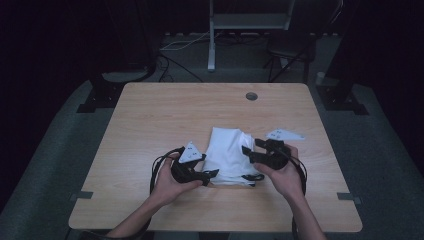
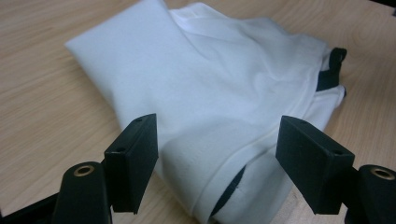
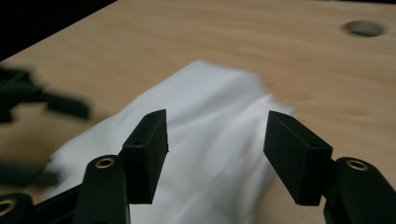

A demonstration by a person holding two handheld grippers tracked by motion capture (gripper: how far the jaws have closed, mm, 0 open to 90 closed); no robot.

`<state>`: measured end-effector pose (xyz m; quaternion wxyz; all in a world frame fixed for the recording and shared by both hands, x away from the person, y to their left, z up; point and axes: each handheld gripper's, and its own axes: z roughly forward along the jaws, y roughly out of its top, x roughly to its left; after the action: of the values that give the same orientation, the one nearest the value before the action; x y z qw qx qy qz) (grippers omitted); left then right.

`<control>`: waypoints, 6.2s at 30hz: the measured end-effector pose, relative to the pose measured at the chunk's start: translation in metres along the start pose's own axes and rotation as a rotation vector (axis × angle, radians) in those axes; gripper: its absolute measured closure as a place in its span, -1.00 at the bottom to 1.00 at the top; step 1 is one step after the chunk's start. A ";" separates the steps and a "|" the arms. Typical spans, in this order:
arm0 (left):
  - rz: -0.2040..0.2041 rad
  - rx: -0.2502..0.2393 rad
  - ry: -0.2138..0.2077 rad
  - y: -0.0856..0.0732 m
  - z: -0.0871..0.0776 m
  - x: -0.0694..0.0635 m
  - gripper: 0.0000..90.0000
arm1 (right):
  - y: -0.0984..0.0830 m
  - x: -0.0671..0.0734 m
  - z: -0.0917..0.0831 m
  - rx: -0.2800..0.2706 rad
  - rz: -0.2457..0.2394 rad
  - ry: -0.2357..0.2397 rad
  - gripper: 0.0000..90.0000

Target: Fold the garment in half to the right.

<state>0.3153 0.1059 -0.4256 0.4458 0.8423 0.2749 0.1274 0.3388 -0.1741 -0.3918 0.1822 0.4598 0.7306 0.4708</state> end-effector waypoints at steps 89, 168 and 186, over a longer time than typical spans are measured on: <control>-0.233 -0.319 0.223 -0.033 -0.121 0.064 -0.57 | -0.002 -0.014 -0.012 -0.079 -0.080 -0.076 -0.69; -0.239 -0.340 0.408 -0.121 -0.173 0.056 -0.57 | -0.104 -0.066 -0.112 -0.186 0.041 -0.191 -0.69; -0.213 -0.334 0.423 -0.123 -0.158 0.054 -0.57 | -0.110 -0.065 -0.110 -0.189 0.013 -0.196 -0.70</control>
<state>0.2435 0.3002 -0.4381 0.5218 0.6783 0.4240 0.2962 0.2399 -0.3008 -0.4433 0.2923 0.4891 0.6586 0.4916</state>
